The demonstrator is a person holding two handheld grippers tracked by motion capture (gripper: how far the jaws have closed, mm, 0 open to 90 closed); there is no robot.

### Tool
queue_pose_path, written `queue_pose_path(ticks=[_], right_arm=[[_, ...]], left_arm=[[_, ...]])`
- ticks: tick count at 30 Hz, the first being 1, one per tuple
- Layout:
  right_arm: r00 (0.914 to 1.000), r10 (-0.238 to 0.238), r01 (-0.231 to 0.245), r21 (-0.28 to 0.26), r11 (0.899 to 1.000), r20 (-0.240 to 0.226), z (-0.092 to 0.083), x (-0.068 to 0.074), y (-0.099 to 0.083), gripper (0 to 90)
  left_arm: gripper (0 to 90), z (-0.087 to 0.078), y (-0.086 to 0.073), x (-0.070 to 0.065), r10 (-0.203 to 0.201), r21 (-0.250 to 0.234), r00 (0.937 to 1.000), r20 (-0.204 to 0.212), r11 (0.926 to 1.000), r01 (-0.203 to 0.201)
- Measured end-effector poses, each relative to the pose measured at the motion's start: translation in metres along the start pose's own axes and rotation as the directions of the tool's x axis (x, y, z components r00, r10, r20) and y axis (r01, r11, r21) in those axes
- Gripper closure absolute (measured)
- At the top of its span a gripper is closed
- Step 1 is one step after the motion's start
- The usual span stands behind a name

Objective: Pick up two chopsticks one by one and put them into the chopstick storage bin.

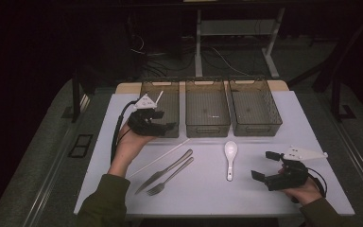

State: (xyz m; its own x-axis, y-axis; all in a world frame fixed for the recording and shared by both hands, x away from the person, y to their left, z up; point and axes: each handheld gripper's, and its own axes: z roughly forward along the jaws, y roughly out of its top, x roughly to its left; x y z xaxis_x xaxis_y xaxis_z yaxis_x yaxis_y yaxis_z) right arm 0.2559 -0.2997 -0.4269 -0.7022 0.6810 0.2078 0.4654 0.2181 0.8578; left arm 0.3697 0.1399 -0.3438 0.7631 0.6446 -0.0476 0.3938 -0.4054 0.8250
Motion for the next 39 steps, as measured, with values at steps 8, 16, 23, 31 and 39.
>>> queue_pose_path(ticks=[8, 16, 23, 31, 39], right_arm=[[1.0, -0.001, 0.001, 0.001, 1.0, 0.004, 0.0, 0.0, 0.0, 0.8], [1.0, 0.004, -0.004, 0.0, 1.0, 0.007, 0.0, 0.0, 0.0, 0.8], [1.0, 0.001, -0.001, -0.001, 1.0, 0.008, 0.0, 0.0, 0.0, 0.8], [0.9999, -0.003, 0.004, -0.002, 1.0, 0.013, 0.0, 0.0, 0.0, 0.8], [0.9999, -0.007, 0.007, 0.003, 1.0, 0.014, 0.0, 0.0, 0.0, 0.8]], left_arm=[[33.1, -0.009, -0.023, -0.015, -0.003, -0.015, 0.9998, 0.021, 0.9999, 0.003], [34.5, -0.019, -0.043, -0.029, 0.016, -0.023, 0.9996, 0.025, 0.9996, -0.015], [37.7, -0.023, -0.063, -0.039, 0.036, -0.003, 0.9992, 0.019, 0.9994, -0.036], [46.2, -0.026, -0.087, -0.04, 0.022, 0.027, 0.9998, -0.004, 0.9994, -0.022], [52.9, -0.016, -0.101, -0.036, -0.006, 0.08, 0.9999, 0.009, 0.9968, 0.005]])
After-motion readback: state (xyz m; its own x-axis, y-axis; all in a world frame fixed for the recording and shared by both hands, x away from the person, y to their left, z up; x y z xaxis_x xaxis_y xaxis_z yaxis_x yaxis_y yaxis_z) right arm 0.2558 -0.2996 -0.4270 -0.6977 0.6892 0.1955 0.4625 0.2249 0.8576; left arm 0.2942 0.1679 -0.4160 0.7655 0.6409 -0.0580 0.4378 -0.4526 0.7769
